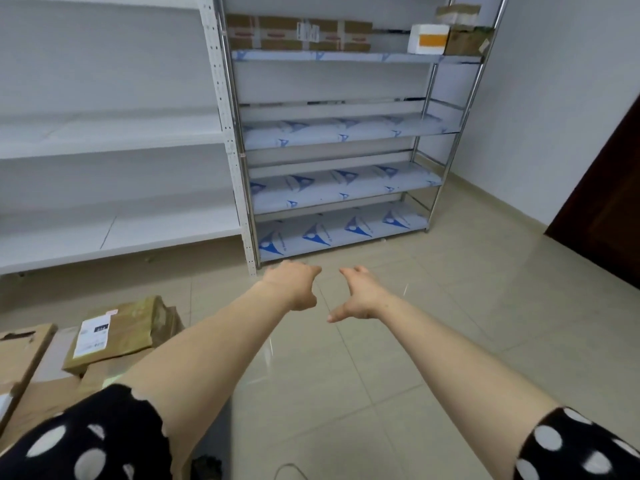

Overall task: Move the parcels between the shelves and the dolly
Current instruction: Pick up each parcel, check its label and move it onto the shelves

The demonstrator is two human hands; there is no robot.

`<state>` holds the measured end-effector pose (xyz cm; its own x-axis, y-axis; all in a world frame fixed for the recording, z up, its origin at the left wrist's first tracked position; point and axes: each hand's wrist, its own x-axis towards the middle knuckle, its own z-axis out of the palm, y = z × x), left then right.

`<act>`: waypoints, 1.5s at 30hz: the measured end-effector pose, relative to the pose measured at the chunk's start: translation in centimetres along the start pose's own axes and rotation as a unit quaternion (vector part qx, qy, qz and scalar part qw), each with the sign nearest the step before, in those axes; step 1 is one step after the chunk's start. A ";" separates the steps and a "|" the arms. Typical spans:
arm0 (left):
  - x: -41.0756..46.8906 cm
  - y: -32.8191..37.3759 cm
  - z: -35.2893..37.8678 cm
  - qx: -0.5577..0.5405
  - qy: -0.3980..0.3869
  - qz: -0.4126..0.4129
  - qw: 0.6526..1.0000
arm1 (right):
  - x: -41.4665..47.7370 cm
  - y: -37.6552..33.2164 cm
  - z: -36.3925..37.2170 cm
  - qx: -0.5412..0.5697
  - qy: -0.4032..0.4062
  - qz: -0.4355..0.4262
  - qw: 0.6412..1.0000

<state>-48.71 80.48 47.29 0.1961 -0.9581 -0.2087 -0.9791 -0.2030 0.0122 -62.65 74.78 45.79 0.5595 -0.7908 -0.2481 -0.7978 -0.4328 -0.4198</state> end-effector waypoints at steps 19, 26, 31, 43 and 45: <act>29.8 -1.4 -12.7 0.042 0.054 0.080 0.994 | 23.7 5.4 -15.6 -0.147 0.072 0.069 0.984; 40.1 2.2 -19.0 0.078 0.094 0.115 0.986 | 30.8 10.2 -24.6 -0.197 0.128 0.081 0.969; 50.2 4.9 -25.3 0.073 0.156 0.116 0.978 | 38.2 14.2 -33.8 -0.204 0.178 0.075 0.960; 74.9 13.7 -39.7 0.072 0.225 0.104 0.966 | 57.3 27.5 -55.6 -0.152 0.243 0.054 0.957; 78.6 14.1 -41.3 0.072 0.235 0.099 0.964 | 60.7 28.5 -57.7 -0.150 0.244 0.048 0.957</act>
<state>-44.89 -6.06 71.45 -0.0263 -0.9678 0.2502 -0.9906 -0.0083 -0.1365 -64.43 -10.49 69.13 0.3678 -0.9094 0.1942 -0.9096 -0.3952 -0.1281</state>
